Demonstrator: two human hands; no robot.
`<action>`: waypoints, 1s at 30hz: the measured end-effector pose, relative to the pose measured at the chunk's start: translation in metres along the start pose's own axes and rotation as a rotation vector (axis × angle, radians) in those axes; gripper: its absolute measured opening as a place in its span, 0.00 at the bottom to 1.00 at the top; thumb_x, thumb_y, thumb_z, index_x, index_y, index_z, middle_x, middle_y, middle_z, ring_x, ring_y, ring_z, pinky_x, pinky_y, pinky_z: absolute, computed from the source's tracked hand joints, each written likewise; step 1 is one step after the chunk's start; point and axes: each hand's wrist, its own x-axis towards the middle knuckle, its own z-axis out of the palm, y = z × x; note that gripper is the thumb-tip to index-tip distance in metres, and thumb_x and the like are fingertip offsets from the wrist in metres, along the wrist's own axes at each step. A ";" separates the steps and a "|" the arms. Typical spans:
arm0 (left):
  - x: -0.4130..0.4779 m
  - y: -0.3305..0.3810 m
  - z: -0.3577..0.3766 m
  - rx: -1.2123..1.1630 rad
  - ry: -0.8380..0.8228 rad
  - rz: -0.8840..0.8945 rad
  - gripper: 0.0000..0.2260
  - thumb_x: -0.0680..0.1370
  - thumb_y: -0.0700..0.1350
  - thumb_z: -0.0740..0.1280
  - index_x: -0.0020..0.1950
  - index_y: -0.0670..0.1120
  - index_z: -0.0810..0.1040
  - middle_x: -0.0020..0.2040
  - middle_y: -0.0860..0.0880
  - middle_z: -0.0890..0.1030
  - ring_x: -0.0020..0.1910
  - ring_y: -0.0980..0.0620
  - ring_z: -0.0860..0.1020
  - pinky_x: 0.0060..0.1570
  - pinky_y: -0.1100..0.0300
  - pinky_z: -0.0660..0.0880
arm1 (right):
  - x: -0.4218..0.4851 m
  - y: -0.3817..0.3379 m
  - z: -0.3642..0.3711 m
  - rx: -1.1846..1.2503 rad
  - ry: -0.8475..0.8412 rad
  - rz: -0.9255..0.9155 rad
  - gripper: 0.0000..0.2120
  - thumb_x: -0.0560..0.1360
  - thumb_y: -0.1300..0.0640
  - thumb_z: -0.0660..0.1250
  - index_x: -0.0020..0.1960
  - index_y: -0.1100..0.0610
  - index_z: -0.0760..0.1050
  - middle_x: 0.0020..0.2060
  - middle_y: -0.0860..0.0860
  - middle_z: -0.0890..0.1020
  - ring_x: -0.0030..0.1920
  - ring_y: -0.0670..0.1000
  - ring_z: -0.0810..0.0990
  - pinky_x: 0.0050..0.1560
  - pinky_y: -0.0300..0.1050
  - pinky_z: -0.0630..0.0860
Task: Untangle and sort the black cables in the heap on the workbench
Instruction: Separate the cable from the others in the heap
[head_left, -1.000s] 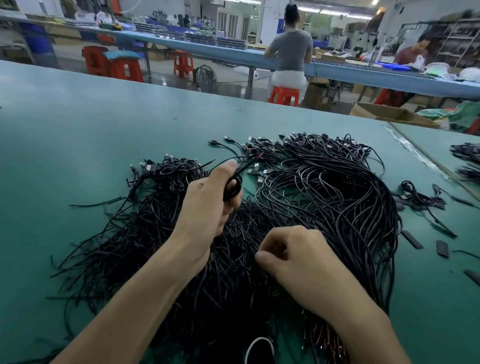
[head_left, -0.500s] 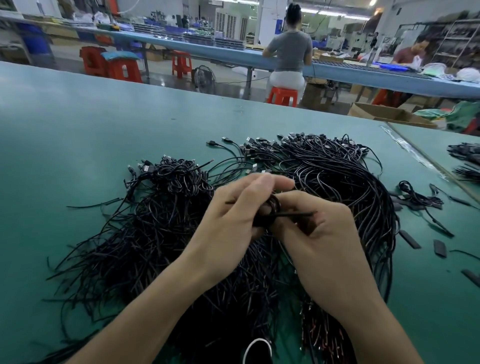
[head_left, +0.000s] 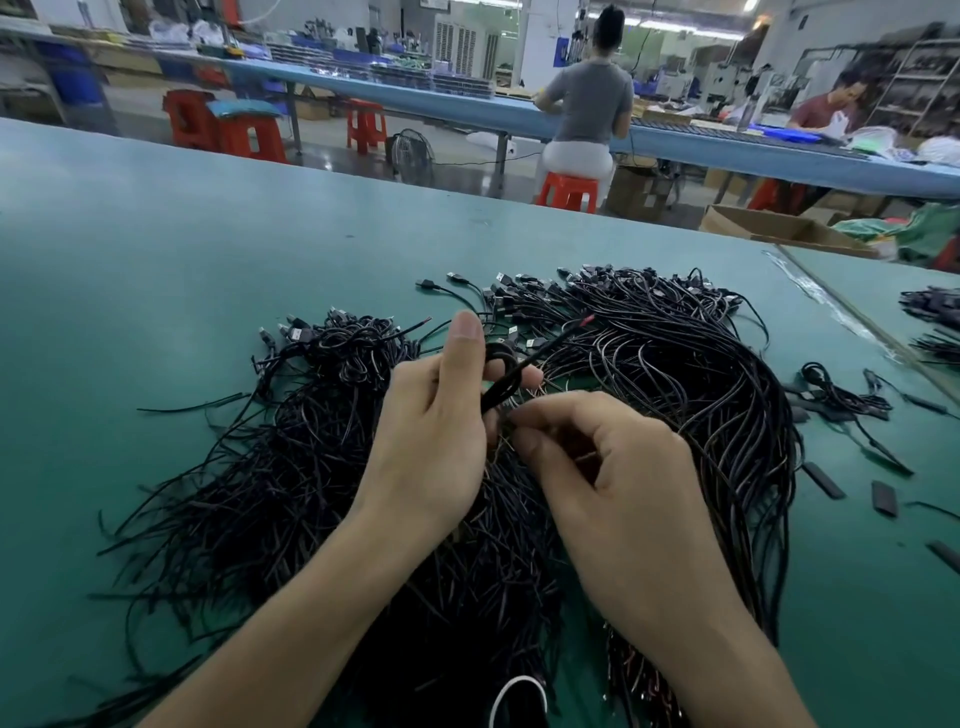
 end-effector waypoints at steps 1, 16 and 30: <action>0.000 -0.001 -0.001 0.033 0.014 0.001 0.29 0.84 0.59 0.53 0.38 0.45 0.84 0.22 0.60 0.74 0.20 0.63 0.70 0.21 0.71 0.64 | -0.001 0.000 0.001 -0.041 0.005 -0.027 0.10 0.76 0.62 0.71 0.49 0.48 0.84 0.42 0.40 0.82 0.47 0.39 0.81 0.47 0.32 0.76; -0.003 0.006 -0.009 -0.082 -0.395 -0.584 0.27 0.76 0.69 0.59 0.27 0.51 0.64 0.23 0.54 0.60 0.19 0.57 0.56 0.21 0.70 0.54 | 0.001 0.009 -0.006 -0.356 0.045 -0.453 0.10 0.78 0.55 0.64 0.47 0.58 0.83 0.44 0.50 0.77 0.45 0.51 0.76 0.43 0.48 0.76; -0.005 0.012 -0.013 0.083 -0.833 -0.406 0.13 0.66 0.35 0.77 0.44 0.50 0.81 0.32 0.52 0.77 0.26 0.60 0.71 0.22 0.68 0.59 | 0.006 0.016 -0.018 -0.171 -0.081 -0.232 0.10 0.72 0.55 0.73 0.51 0.44 0.84 0.42 0.39 0.80 0.46 0.42 0.80 0.46 0.32 0.74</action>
